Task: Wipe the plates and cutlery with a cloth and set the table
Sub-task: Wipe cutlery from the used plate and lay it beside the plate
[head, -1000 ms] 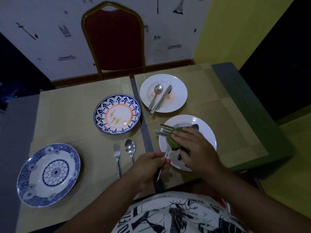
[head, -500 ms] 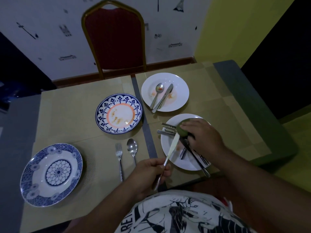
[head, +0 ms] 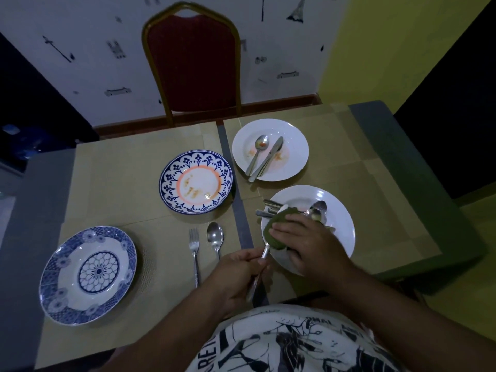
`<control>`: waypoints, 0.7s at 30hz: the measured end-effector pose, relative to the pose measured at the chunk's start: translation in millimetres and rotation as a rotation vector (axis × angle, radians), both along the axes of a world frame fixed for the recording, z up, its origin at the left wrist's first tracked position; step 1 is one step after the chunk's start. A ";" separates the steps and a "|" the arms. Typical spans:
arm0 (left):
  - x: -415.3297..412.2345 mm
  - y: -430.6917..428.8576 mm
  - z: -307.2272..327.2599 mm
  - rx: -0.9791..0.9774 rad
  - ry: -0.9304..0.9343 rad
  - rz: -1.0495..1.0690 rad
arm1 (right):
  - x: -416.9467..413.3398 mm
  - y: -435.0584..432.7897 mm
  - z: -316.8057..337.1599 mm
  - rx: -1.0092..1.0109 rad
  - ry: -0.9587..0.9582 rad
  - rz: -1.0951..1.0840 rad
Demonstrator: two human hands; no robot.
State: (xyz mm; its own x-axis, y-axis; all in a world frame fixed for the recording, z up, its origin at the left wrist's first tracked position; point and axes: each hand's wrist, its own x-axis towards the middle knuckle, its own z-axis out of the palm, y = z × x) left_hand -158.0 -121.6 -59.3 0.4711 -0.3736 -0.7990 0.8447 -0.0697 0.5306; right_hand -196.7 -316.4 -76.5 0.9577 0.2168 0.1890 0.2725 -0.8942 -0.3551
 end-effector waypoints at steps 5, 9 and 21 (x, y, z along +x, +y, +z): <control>-8.2 13.6 -5.0 0.075 -0.015 0.076 | 25.9 -21.7 0.9 0.009 0.049 -0.234; -3.6 27.1 -5.8 0.104 -0.060 0.164 | 34.2 -15.1 4.3 0.071 -0.022 -0.213; -10.9 100.1 -25.0 0.288 -0.212 0.278 | 43.6 84.2 1.0 0.165 0.076 0.139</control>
